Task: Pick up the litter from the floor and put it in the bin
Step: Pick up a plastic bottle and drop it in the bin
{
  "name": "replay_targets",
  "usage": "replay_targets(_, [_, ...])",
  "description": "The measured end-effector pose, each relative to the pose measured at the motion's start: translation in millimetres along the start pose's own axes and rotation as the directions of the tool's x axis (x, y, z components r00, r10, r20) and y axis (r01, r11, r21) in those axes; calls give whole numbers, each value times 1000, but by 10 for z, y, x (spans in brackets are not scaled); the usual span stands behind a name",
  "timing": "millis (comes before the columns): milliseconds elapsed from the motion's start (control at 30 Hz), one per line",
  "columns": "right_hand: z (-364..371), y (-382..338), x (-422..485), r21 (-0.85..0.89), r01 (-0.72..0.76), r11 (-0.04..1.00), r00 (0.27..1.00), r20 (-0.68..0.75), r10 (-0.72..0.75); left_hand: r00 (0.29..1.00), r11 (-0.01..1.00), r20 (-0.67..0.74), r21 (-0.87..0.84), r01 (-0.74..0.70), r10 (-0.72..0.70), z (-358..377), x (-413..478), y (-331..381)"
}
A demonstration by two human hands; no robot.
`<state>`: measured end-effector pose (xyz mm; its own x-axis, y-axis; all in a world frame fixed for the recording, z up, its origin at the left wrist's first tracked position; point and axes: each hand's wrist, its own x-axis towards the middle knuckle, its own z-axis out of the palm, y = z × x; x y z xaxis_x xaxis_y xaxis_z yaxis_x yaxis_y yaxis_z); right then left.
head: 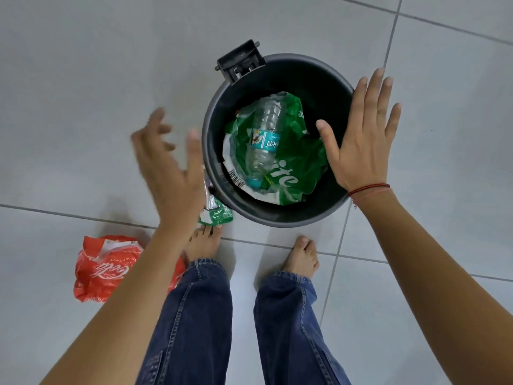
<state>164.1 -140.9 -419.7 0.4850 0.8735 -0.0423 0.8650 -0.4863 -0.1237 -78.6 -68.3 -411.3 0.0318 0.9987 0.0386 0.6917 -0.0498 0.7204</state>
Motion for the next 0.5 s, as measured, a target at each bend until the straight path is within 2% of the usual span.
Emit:
replay_targets(67, [13, -13, -2, 4, 8, 1000, 1000, -7, -8, 985, 984, -44, 40, 171, -170, -125, -134, -454])
replay_targets(167, [28, -13, 0, 14, 8, 1000, 1000, -16, -8, 919, 899, -76, 192, 394, -387, -344, -371, -1166])
replay_targets(233, [22, -7, 5, 22, 7, 1000, 1000, -24, -7, 802, 731, -142, 344, 589, -580, -558, -510, -1680])
replay_targets(300, [31, -11, 0, 27, 19, 999, 999, -28, -19, 627, 496, -252, 429, 755, -737, -593, -712, -1919])
replay_targets(333, [40, -22, -8, 34, 26, 999, 999, -28, -25, 614, 478, -199, 465, 745, -764, -487, -828, -1901])
replay_targets(367, [42, -18, -13, 37, 31, 999, 999, -31, -30, 732, 616, 1, 541, 572, -681, -288, -981, -1815])
replay_targets(400, [30, 3, -14, 39, 30, 999, 999, -37, -29, 791, 766, 308, 575, 288, -529, -3, -1203, -1663])
replay_targets(433, [29, 10, -14, 39, 35, 999, 999, -42, -33, 765, 813, 514, 582, 22, -389, 278, -1441, -1636])
replay_targets(467, [43, 2, -23, 39, 42, 998, 998, -43, -40, 721, 824, 623, 551, -130, -303, 418, -1522, -1622])
replay_targets(500, [43, -1, -25, 38, 46, 998, 998, -43, -44, 663, 818, 675, 552, -162, -324, 492, -1523, -1618])
